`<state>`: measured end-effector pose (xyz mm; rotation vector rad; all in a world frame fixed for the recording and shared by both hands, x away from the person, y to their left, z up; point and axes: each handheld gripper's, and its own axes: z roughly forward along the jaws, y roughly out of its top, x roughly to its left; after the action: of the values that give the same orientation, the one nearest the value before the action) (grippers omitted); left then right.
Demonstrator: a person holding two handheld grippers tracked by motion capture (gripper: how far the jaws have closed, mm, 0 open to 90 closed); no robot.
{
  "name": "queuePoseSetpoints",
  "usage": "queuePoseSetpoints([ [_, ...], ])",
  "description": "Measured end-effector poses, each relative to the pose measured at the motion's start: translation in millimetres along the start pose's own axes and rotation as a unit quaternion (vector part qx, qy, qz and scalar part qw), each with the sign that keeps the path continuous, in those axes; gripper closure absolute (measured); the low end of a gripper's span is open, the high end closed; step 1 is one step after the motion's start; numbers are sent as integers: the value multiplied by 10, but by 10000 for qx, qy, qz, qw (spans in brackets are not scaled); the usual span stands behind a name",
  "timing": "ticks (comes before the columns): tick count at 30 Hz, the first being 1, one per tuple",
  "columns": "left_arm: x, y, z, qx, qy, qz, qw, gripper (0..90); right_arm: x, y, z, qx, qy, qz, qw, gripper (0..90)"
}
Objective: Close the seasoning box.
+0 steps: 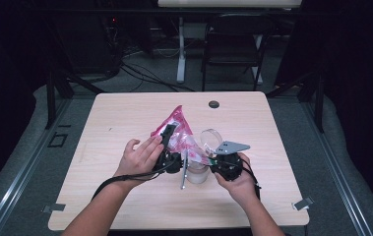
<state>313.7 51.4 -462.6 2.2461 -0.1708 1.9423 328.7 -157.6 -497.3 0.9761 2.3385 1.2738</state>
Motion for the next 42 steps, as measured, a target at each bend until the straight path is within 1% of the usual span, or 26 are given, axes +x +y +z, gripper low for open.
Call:
queuePoseSetpoints([
  [1, 4, 3, 0, -15, 24, 26, 10000, 642, 0, -1, 0, 2, -1, 0, 10000, 900],
  [2, 8, 8, -6, 25, -7, 28, 10000, 642, 0, -1, 0, 5, -6, -2, 10000, 900],
  [3, 11, 11, -6, 17, -3, 43, 10000, 643, 0, -1, 0, 6, -9, -2, 10000, 900],
  [4, 8, 10, -6, 28, -30, 10, 10000, 642, -1, -2, 0, 12, -11, -5, 10000, 900],
  [5, 7, 6, 3, -30, -9, 8, 10000, 642, -2, -2, -1, 19, -15, -7, 10000, 900],
  [6, 7, 4, 4, -13, -57, -30, 10000, 643, -1, -2, 0, 10, -13, 2, 10000, 900],
  [9, 31, 8, 3, -15, -41, 70, 10000, 642, 1, -2, -1, 4, -3, -2, 10000, 900],
  [14, 44, 7, 4, -51, -63, 99, 9999, 642, 1, 1, -8, -2, 8, -3, 10000, 900],
  [16, 57, 7, 6, -56, -107, 116, 9999, 641, 3, 1, -8, -16, 7, 3, 10000, 900],
  [19, 71, 7, 6, 10, -249, 218, 9995, 639, 3, 2, -7, 23, 12, -24, 10000, 900],
  [23, 88, 7, 1, -8, -208, 272, 9994, 638, 8, 2, -7, 9, 17, -17, 10000, 900],
  [24, 86, 7, 6, -74, -154, 291, 9994, 637, 8, 3, -7, 4, 16, -14, 10000, 900],
  [25, 81, 8, 4, -55, -182, 263, 9995, 636, 8, 3, -7, 2, 17, -12, 10000, 900],
  [26, 88, 14, 1, -76, -146, 312, 9994, 634, 7, 2, -7, 4, 17, -9, 10000, 900],
  [27, 85, 15, -1, -64, -166, 289, 9994, 633, 5, 2, -7, 12, 27, -11, 10000, 900],
  [29, 91, 16, -2, -65, -143, 268, 9995, 633, 7, 2, -7, 2, 20, -6, 10000, 900],
  [31, 108, 21, -2, -93, -98, 320, 9994, 633, 10, 2, -5, 1, 22, -20, 10000, 900],
  [32, 116, 25, -9, -33, -136, 328, 9994, 632, 11, 2, -4, 3, 20, -25, 10000, 900],
  [34, 125, 29, -10, -37, -147, 316, 9994, 631, 13, 2, -2, 6, 23, -30, 10000, 900],
  [35, 133, 33, -12, -67, -105, 337, 9994, 629, 14, 2, -2, 9, 23, -29, 10000, 900],
  [36, 131, 32, -7, -125, -77, 322, 9994, 629, 13, 2, -1, 13, 21, -31, 10000, 900],
  [37, 128, 32, -9, -115, -99, 276, 9995, 629, 12, 2, -1, 9, 16, -33, 10000, 900],
  [38, 133, 36, -11, -107, -101, 274, 9995, 629, 12, 2, -2, 5, 14, -34, 10000, 900],
  [39, 147, 47, -20, -74, -80, 339, 9994, 629, 12, 2, -2, -5, 13, -37, 10000, 900],
  [42, 145, 54, -21, -77, -77, 332, 9994, 629, 9, 2, -4, -2, 12, -30, 10000, 900],
])
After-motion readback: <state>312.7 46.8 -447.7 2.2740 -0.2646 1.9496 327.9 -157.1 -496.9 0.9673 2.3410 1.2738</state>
